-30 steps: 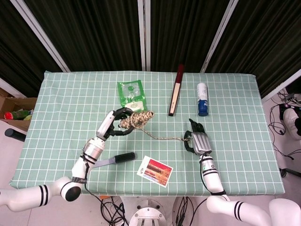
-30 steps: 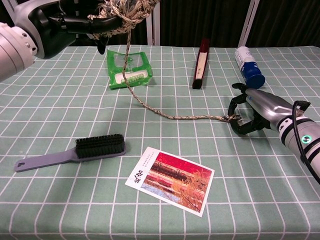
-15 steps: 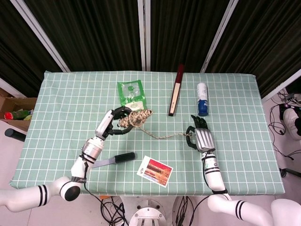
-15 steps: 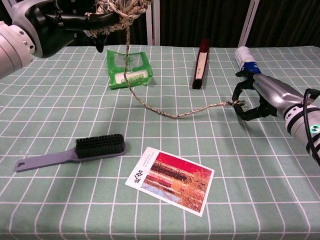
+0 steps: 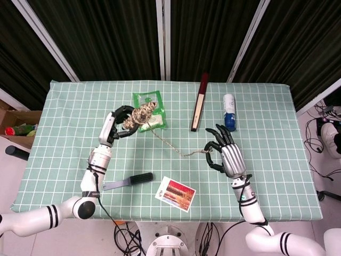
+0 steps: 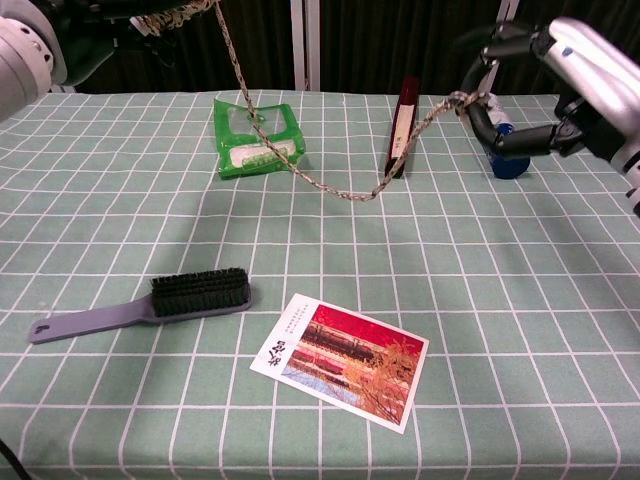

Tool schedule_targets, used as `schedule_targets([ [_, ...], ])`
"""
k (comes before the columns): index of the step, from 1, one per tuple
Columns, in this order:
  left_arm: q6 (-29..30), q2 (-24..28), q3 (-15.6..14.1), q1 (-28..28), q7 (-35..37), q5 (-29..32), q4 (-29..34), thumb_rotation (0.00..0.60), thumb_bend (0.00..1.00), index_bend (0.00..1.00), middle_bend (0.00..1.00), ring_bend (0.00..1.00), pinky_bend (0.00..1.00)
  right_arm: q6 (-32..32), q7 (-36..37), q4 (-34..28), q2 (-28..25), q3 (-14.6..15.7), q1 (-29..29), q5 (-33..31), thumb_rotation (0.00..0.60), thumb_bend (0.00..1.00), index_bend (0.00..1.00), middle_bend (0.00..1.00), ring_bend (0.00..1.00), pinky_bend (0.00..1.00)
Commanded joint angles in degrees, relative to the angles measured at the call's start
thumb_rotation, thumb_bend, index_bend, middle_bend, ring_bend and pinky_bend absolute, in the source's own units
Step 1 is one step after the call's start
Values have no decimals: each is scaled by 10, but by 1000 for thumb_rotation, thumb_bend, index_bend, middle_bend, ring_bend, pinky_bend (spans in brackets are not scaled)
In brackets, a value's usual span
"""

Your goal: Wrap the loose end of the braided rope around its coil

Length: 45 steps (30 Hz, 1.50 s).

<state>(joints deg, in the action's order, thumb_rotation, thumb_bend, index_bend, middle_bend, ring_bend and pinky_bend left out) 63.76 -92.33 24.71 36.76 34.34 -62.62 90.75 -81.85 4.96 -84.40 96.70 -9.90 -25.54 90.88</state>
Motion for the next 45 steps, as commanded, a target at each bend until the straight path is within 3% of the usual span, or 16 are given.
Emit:
schedule_targets([
  [1, 11, -17, 9, 11, -62, 33, -19, 600, 455, 795, 792, 650, 644, -31, -17, -40, -18, -3, -3, 38, 600, 542, 1000, 189, 0, 0],
  [6, 15, -22, -12, 21, -144, 29, -28, 600, 455, 795, 795, 670, 656, -21, -59, -90, -40, -41, -31, 52, 600, 578, 1000, 190, 0, 0],
  [9, 19, -22, -23, 25, -187, 22, -27, 600, 455, 795, 796, 689, 666, 5, -96, -129, -61, -82, -60, 41, 600, 582, 1000, 190, 0, 0],
  [16, 3, -15, -60, 38, -258, -17, -20, 600, 455, 795, 796, 689, 666, 135, -179, -209, -92, -196, -158, -93, 600, 581, 1000, 190, 0, 0],
  [21, -4, -13, -80, 39, -267, -44, -6, 600, 454, 795, 796, 689, 667, 190, -240, -201, -80, -254, -236, -206, 600, 582, 1000, 192, 0, 0],
  [30, -42, 6, -114, 38, -210, -103, 15, 600, 455, 795, 795, 688, 667, 207, -290, -148, -50, -274, -324, -309, 600, 582, 1000, 203, 0, 0],
  [40, -34, 4, -134, 35, -174, -159, 40, 600, 454, 795, 795, 688, 666, 187, -324, -107, -29, -280, -385, -381, 600, 581, 1000, 207, 0, 0],
  [45, -50, 26, -153, 37, -82, -205, 61, 600, 455, 795, 795, 688, 672, 182, -324, -82, -37, -277, -392, -407, 600, 580, 1000, 207, 0, 0],
])
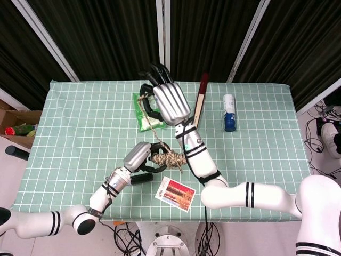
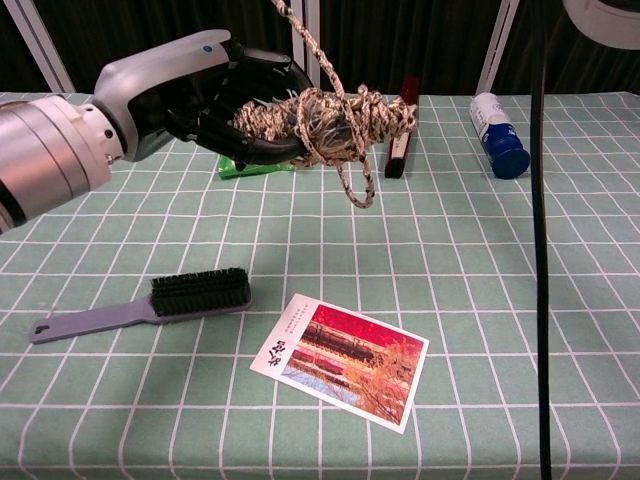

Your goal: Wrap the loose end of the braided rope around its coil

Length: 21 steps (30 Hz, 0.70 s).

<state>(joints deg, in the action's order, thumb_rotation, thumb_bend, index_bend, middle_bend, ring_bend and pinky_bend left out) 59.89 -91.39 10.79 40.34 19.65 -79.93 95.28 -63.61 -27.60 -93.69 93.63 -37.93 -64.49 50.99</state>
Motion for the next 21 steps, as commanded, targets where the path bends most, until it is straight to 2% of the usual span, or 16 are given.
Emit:
schedule_targets([
  [1, -16, 24, -18, 3, 98, -44, 19, 600, 454, 795, 795, 688, 674, 0, 5, 15, -9, 6, -1, -9, 600, 580, 1000, 207, 0, 0],
  [5, -22, 64, -40, 20, 316, -126, 16, 600, 455, 795, 795, 688, 676, -1, 33, 27, -16, 13, 11, -18, 600, 577, 1000, 207, 0, 0],
  [6, -10, 72, -47, 24, 379, -152, 3, 600, 455, 795, 795, 688, 677, -2, 42, 29, -19, 16, 15, -19, 600, 577, 1000, 207, 0, 0],
  [10, 42, 82, -66, 36, 537, -208, -43, 600, 455, 795, 794, 688, 678, -4, 69, 37, -27, 30, 32, -17, 600, 577, 1000, 209, 0, 0],
  [14, 84, 79, -81, 46, 657, -232, -85, 600, 455, 795, 794, 689, 678, -4, 98, 42, -35, 42, 48, -11, 600, 578, 1000, 210, 0, 0],
  [21, 149, 62, -94, 56, 834, -233, -137, 600, 455, 797, 795, 689, 678, -4, 146, 37, -53, 74, 86, 8, 600, 578, 1000, 210, 0, 0],
])
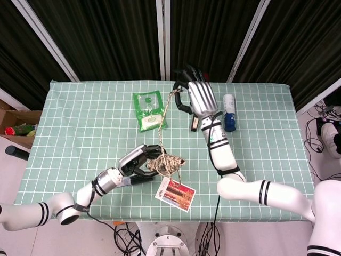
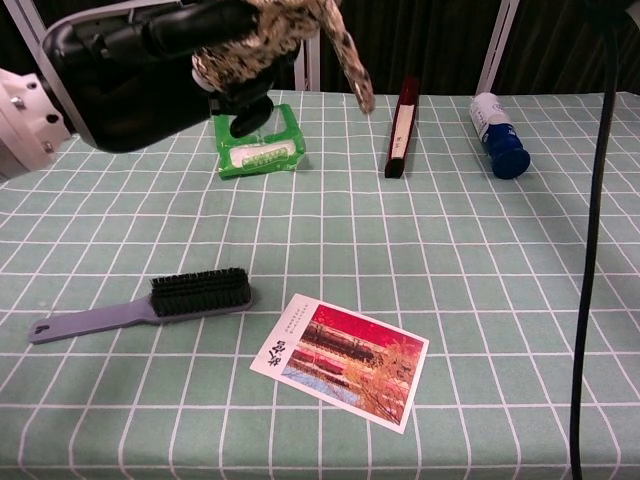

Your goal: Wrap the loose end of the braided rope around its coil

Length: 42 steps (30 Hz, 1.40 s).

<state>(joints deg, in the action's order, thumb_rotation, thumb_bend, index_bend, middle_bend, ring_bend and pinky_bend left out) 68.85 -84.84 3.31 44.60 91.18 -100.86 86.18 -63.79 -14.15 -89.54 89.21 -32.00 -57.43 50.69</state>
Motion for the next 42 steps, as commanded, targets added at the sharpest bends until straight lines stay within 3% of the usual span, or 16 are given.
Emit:
schedule_targets([
  [1, 71, -5, -20, 13, 150, -23, -51, 600, 455, 797, 795, 690, 678, -6, 15, -6, -11, 22, 22, 18, 600, 578, 1000, 210, 0, 0],
  [3, 94, -12, -18, 10, 192, -17, -68, 600, 454, 798, 795, 690, 678, -17, 23, -10, -17, 41, 39, 37, 600, 578, 1000, 210, 0, 0],
  [9, 121, -22, 2, -5, 217, 34, -72, 600, 455, 799, 795, 689, 678, -37, 75, -22, -36, 102, 95, 108, 600, 578, 1000, 210, 0, 0],
  [18, 129, -18, 26, -27, 200, 83, -46, 600, 455, 799, 795, 689, 678, -87, 109, -39, -66, 178, 168, 208, 600, 578, 1000, 210, 0, 0],
  [26, 100, -22, 50, -39, 136, 137, -7, 600, 455, 801, 796, 689, 678, -121, 109, -65, -81, 233, 211, 289, 600, 578, 1000, 210, 0, 0],
  [30, 69, -24, 64, -45, 76, 184, 8, 600, 454, 802, 798, 690, 677, -146, 106, -91, -99, 261, 230, 351, 600, 578, 1000, 208, 0, 0],
  [33, 47, -32, 81, -51, -27, 240, 15, 600, 454, 802, 798, 690, 678, -177, 102, -114, -110, 274, 245, 403, 600, 578, 1000, 207, 0, 0],
  [38, 21, -49, 117, -59, -162, 338, 43, 600, 454, 802, 798, 690, 678, -234, 51, -126, -101, 279, 265, 486, 600, 579, 1000, 174, 0, 0],
  [42, 17, -67, 139, -60, -263, 386, 61, 600, 454, 802, 798, 690, 678, -217, -9, -152, -99, 276, 257, 526, 600, 557, 1000, 143, 0, 0],
])
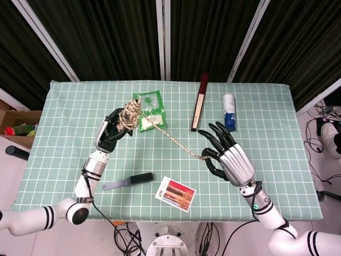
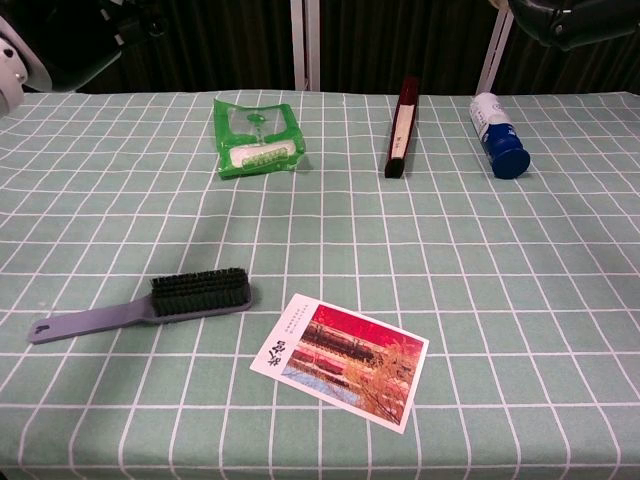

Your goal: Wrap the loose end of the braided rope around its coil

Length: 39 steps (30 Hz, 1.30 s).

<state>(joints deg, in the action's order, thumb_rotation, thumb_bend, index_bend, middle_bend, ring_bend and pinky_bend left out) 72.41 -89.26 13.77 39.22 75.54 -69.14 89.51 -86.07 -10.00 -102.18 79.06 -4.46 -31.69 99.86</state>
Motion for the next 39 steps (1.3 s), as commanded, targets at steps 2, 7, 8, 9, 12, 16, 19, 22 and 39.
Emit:
schedule_targets([
  [2, -12, -34, 43, -5, -153, 81, 36, 600, 455, 802, 798, 690, 678, 35, -80, -43, 4, -6, -13, 34, 600, 533, 1000, 127, 0, 0],
  [7, 14, -72, 50, 10, -298, 79, 46, 600, 455, 802, 798, 690, 678, 120, -174, -80, 28, -69, -71, 13, 600, 518, 1000, 109, 0, 0],
  [8, 19, -79, 49, 12, -323, 74, 45, 600, 455, 802, 798, 690, 678, 136, -186, -86, 32, -83, -83, 2, 600, 518, 1000, 110, 0, 0],
  [9, 27, -89, 48, 15, -352, 66, 43, 600, 454, 802, 798, 690, 678, 158, -203, -93, 37, -101, -99, -14, 600, 518, 1000, 110, 0, 0],
  [12, 41, -110, 44, 21, -411, 44, 33, 600, 454, 802, 798, 690, 678, 206, -251, -106, 49, -146, -138, -60, 600, 518, 1000, 110, 0, 0],
  [16, 44, -126, 35, 22, -453, 16, 20, 600, 454, 802, 798, 690, 678, 241, -315, -108, 64, -202, -184, -119, 600, 517, 1000, 115, 0, 0],
  [19, 38, -129, 26, 21, -463, -7, 11, 600, 455, 802, 798, 690, 678, 254, -348, -105, 76, -235, -213, -171, 600, 517, 1000, 119, 0, 0],
  [22, 28, -126, 17, 18, -448, -34, 4, 600, 455, 802, 798, 690, 678, 259, -378, -94, 83, -260, -237, -223, 600, 517, 1000, 122, 0, 0],
  [39, -14, -72, -38, 30, -166, -204, -82, 600, 454, 802, 798, 690, 676, 204, -309, -59, 81, -289, -255, -414, 600, 517, 1000, 126, 0, 0],
])
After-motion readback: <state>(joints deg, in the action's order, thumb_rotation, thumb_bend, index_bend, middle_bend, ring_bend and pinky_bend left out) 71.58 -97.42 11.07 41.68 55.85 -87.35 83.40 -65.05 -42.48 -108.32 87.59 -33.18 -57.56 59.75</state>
